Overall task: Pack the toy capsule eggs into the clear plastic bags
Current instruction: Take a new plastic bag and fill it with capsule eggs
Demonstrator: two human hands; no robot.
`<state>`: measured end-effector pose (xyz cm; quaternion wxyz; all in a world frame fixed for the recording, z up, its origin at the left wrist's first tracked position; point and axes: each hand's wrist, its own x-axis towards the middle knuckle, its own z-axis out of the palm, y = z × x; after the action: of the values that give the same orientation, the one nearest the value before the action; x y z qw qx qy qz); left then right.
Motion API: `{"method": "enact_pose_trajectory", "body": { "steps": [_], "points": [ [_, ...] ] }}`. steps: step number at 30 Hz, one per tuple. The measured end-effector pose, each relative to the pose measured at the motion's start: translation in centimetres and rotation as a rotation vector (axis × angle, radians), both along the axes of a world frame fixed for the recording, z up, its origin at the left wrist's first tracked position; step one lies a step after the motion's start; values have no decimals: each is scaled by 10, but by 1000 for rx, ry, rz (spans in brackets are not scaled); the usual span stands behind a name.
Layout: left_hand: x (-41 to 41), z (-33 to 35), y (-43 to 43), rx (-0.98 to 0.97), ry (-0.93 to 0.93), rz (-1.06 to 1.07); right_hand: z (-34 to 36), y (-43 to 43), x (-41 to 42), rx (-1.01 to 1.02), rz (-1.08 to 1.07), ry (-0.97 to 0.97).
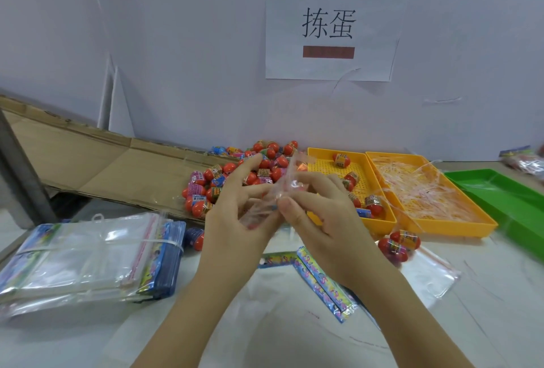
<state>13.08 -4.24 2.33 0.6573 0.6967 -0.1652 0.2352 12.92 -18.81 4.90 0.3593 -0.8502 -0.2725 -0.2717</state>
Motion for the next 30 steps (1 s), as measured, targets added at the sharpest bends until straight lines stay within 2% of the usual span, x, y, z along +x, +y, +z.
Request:
{"method": "enact_pose_trajectory", "body": {
  "steps": [4,5,7,9,10,11,14,18,21,25,28,30],
  "points": [
    [1,8,4,-285,162,-7,2,0,-3,365,8,-124],
    [2,10,5,-346,197,-26,4,-1,-2,462,8,-89],
    [3,12,7,-446,242,-86,7,-4,0,569,33,161],
    [4,13,8,-498,258,-129,6,-6,5,539,134,535],
    [5,13,8,-510,262,-142,4,-7,7,504,193,648],
    [6,13,8,-520,266,-151,3,-6,8,483,227,679],
    [9,13,11,-501,294,-205,2,-2,7,617,290,629],
    [8,12,14,-345,397,-326,1,-2,8,794,312,613],
    [7,9,13,-257,429,-367,1,-2,7,795,259,595],
    [10,7,13,-297,416,-285,4,-4,7,735,277,654],
    [12,6,13,-353,389,-226,6,-17,15,754,62,569],
    [15,5,14,-424,385,-178,4,-33,22,618,-169,428]
  ]
}}
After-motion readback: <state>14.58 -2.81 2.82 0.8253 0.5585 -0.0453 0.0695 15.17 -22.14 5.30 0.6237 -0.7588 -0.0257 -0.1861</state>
